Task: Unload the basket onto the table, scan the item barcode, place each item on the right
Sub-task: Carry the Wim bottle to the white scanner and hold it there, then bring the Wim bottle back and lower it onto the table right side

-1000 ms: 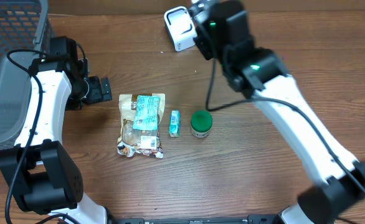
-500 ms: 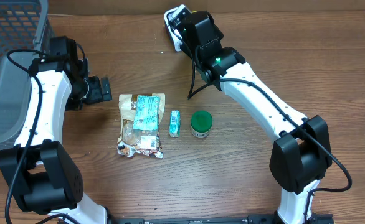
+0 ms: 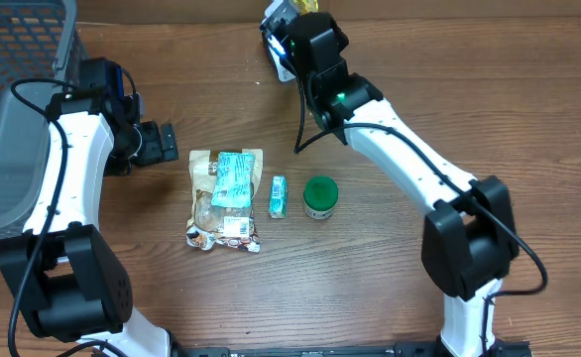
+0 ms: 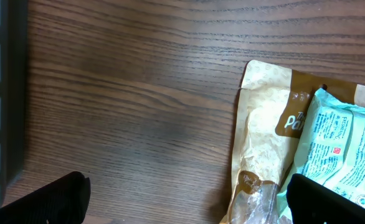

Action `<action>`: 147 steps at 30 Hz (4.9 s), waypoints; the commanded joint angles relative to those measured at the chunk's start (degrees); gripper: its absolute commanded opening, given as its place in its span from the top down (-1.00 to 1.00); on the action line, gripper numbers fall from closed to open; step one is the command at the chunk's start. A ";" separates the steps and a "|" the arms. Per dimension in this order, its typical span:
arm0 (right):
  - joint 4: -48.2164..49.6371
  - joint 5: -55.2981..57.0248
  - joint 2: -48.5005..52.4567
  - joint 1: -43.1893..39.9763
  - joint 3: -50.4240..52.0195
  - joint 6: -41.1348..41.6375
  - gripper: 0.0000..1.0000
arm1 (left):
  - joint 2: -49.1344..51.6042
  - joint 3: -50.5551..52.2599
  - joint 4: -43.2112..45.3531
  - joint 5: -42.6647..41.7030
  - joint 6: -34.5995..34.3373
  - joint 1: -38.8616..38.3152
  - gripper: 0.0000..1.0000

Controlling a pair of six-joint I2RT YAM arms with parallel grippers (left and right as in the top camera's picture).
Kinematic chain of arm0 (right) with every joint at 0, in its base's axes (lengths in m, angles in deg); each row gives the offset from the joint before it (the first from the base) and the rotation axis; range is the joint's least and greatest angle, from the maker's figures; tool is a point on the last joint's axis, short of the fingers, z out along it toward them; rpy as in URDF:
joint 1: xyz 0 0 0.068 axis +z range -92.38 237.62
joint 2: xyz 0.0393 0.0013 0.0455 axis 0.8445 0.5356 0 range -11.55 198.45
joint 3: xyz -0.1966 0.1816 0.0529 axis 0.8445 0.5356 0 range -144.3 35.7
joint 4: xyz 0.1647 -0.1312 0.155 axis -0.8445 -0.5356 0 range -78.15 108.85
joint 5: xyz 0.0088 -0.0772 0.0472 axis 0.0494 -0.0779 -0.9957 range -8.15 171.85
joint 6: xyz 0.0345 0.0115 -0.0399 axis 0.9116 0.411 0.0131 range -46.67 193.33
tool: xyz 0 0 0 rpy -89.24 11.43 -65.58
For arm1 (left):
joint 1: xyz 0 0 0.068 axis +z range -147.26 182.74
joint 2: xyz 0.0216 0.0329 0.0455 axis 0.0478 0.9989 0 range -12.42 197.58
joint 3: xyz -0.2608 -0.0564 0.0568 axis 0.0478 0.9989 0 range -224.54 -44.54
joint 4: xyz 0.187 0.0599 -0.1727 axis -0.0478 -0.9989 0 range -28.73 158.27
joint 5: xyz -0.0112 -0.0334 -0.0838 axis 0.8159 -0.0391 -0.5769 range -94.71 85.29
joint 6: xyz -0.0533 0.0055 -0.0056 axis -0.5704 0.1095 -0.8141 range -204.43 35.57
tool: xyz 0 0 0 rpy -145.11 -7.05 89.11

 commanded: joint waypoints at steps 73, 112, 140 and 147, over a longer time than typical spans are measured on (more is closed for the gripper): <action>-64.39 -17.35 -13.09 -24.02 -0.81 46.69 0.88 | 0.81 -1.27 0.07 -0.44 0.42 0.48 -0.99; -65.22 -20.76 -13.09 -33.86 7.02 47.58 0.35 | 0.81 -1.27 0.07 -0.44 0.42 0.48 -0.99; -61.53 -20.72 -13.11 -33.86 9.88 47.56 -0.33 | 0.81 -1.27 0.07 -0.44 0.44 0.26 -1.00; -57.44 -17.09 -13.11 -33.86 8.24 47.32 -0.54 | 0.81 -1.27 0.07 -0.44 0.42 0.24 -0.99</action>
